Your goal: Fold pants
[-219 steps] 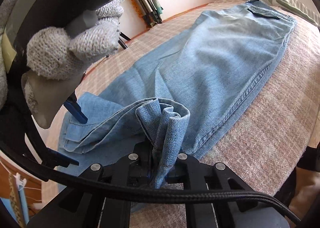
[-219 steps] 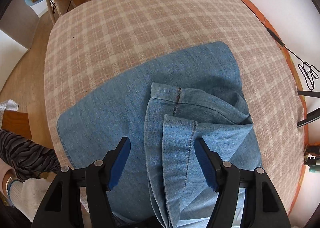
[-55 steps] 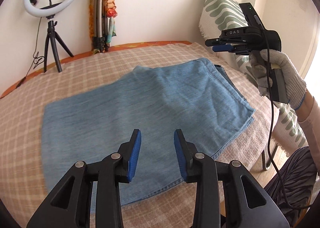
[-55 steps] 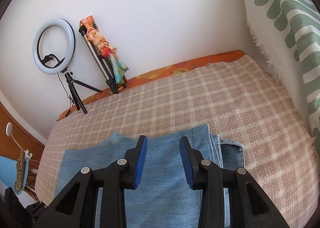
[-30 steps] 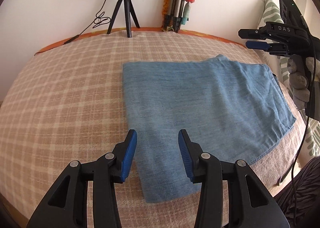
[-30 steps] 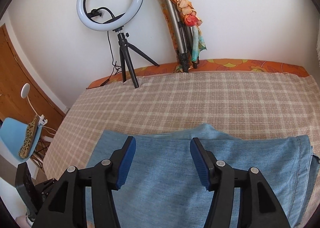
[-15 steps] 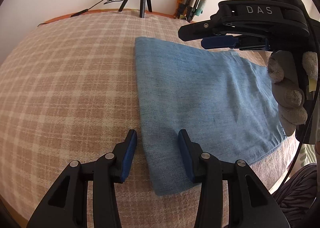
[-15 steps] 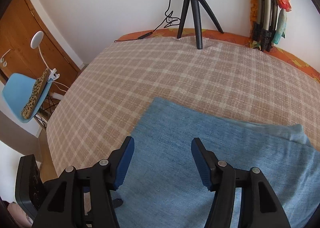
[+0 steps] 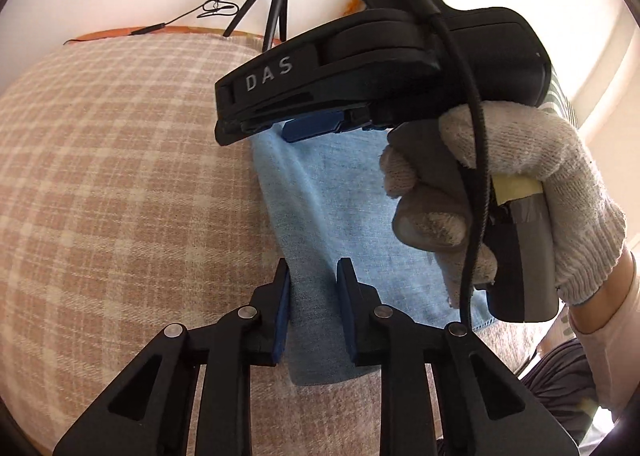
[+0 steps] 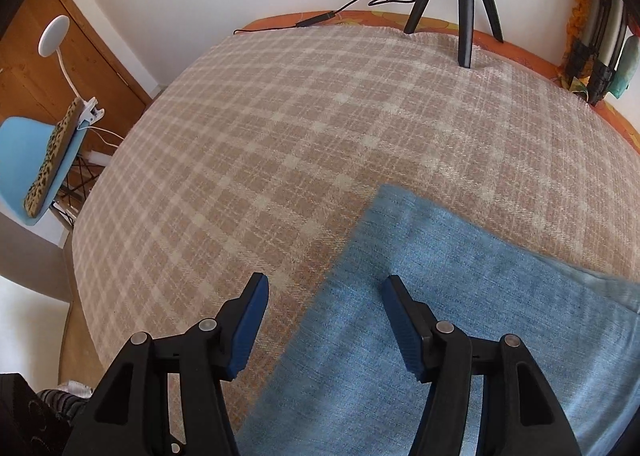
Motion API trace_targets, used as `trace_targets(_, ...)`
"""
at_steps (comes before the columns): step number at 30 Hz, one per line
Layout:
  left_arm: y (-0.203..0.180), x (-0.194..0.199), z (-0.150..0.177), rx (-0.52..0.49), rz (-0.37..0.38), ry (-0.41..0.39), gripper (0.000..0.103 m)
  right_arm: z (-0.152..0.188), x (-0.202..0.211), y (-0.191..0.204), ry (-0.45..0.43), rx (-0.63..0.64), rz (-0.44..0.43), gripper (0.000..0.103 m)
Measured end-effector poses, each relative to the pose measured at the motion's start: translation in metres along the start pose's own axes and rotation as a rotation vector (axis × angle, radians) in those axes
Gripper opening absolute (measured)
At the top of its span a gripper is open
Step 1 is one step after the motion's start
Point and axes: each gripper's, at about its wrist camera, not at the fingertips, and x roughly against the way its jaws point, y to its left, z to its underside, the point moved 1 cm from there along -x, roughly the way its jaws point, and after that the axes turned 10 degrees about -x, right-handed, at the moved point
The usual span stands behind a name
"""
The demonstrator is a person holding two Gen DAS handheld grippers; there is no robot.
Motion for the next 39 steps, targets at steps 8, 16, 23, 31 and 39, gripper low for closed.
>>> trace_targets(8, -0.017, 0.005, -0.005, -0.062, -0.022, -0.024, 0.020, 0.004, -0.008, 0.000, -0.003, 0.059, 0.074, 0.050)
trace_targets(16, -0.016, 0.003, -0.004, -0.057, -0.063, -0.002, 0.021, 0.005, -0.002, -0.014, -0.025, 0.060, 0.069, 0.014)
trace_targets(23, -0.006, -0.009, 0.000, 0.019, -0.038, 0.053, 0.035, 0.004, 0.007, -0.027, -0.044, -0.056, -0.042, 0.006)
trace_targets(31, -0.015, -0.001, -0.008, -0.012, -0.012, -0.008, 0.015, 0.006, 0.029, -0.040, -0.080, -0.128, -0.132, 0.004)
trace_targets(39, -0.049, 0.012, -0.018, -0.141, -0.036, -0.082, 0.013, 0.005, 0.045, -0.034, -0.071, -0.099, -0.084, 0.041)
